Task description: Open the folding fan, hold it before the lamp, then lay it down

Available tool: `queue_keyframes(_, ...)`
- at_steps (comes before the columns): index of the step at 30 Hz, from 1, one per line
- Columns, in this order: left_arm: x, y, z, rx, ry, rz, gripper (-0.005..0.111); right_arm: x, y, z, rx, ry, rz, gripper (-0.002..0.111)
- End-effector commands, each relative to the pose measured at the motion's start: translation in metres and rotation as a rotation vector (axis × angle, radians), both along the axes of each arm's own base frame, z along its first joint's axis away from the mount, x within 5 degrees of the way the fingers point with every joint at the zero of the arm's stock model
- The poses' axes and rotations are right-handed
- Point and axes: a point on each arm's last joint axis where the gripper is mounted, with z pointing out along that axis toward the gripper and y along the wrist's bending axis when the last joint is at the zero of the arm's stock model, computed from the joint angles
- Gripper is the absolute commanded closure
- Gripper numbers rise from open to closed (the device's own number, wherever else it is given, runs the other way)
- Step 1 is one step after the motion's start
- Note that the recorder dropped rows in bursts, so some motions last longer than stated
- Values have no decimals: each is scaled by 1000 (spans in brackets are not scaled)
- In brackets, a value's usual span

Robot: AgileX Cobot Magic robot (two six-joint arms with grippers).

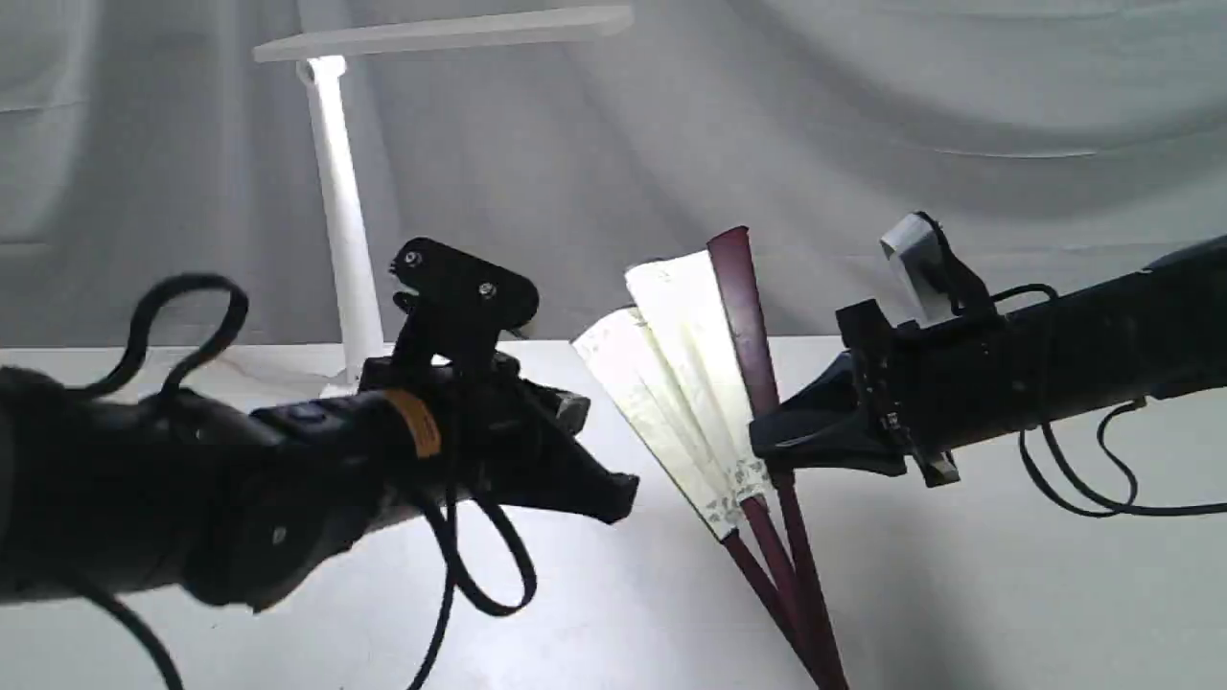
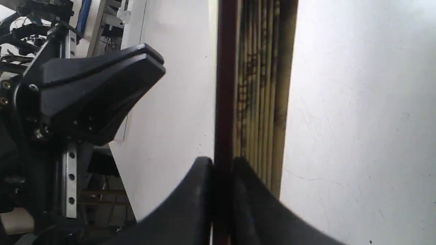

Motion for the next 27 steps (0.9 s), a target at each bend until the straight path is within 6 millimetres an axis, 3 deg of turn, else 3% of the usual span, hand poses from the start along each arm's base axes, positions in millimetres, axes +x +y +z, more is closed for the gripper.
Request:
queue_keyframes(1, -7, 4, 4, -181, -111, 38, 107, -1, -2, 7, 18, -29, -1, 108)
queue_keyframes(8, -18, 12, -1, -410, -107, 101, 107, -1, -2, 7, 18, -31, 0, 108)
queue_keyframes(14, -16, 11, -10, -463, -81, 120, 107, -1, -2, 7, 18, -31, 0, 108)
queue_keyframes(22, -13, 7, -57, -818, 341, 353, 106, -1, -2, 7, 17, -30, 1, 108)
queue_keyframes(27, -11, -1, -66, -921, 455, 318, 97, -1, -2, 7, 17, -30, 1, 108)
